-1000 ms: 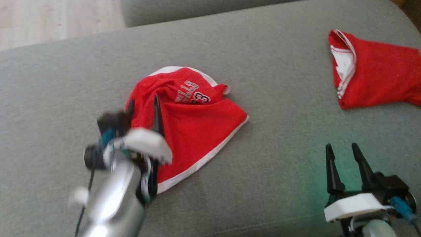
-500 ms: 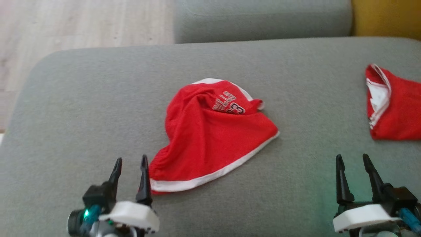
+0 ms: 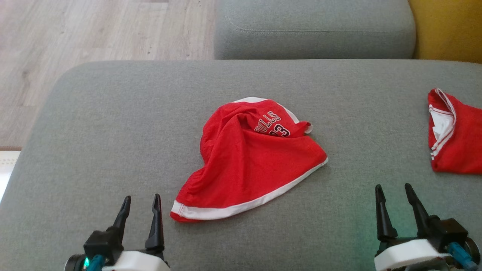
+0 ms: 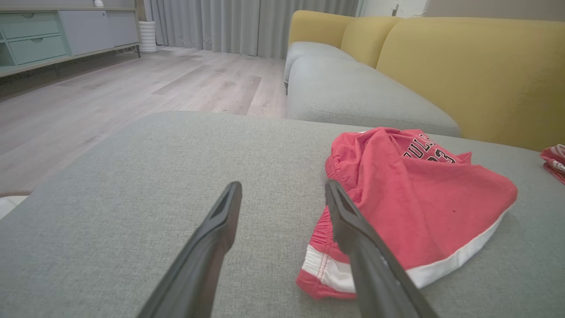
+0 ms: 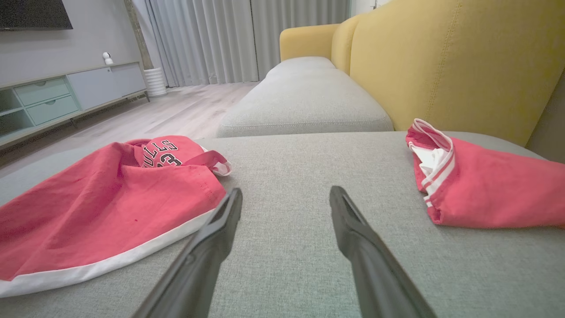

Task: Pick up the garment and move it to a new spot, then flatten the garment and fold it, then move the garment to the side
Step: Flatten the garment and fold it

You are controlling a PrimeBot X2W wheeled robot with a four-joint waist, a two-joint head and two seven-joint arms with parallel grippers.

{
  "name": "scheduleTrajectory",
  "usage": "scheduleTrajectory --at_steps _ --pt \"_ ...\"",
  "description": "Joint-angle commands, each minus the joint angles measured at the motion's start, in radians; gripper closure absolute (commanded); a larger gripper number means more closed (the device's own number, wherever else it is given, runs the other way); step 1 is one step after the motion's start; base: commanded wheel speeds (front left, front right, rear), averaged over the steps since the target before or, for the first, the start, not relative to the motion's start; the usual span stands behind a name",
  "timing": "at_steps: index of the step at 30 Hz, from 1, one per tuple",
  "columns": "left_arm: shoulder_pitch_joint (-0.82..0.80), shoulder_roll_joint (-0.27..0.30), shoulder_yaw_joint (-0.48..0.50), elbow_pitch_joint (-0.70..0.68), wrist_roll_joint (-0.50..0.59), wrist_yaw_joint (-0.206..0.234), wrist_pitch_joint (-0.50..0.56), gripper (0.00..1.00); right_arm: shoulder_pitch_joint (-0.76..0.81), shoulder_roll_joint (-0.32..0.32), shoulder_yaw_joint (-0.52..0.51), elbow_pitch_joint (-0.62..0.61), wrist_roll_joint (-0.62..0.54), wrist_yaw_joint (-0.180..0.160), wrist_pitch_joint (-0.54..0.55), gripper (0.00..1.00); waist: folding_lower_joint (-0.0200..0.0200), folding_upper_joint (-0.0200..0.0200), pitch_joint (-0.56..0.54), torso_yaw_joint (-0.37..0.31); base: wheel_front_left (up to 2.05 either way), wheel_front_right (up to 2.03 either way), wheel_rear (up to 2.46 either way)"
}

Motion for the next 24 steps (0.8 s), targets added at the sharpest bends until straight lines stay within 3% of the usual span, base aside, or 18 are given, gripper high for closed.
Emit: scheduleTrajectory --at_steps 1,24 --pt "-0.035 -0.008 0.040 -0.038 0.013 -0.010 -0.012 0.00 -0.013 -0.007 0.031 -0.024 0.009 0.007 -0.011 0.00 0.0000 0.0000 0.002 -0.006 0.00 0.00 0.00" --pt "-0.046 -0.032 0.084 -0.003 0.054 -0.062 -0.012 0.00 -0.018 -0.007 0.045 -0.011 0.020 0.007 -0.011 0.00 0.0000 0.0000 0.010 -0.036 0.00 0.00 0.00"
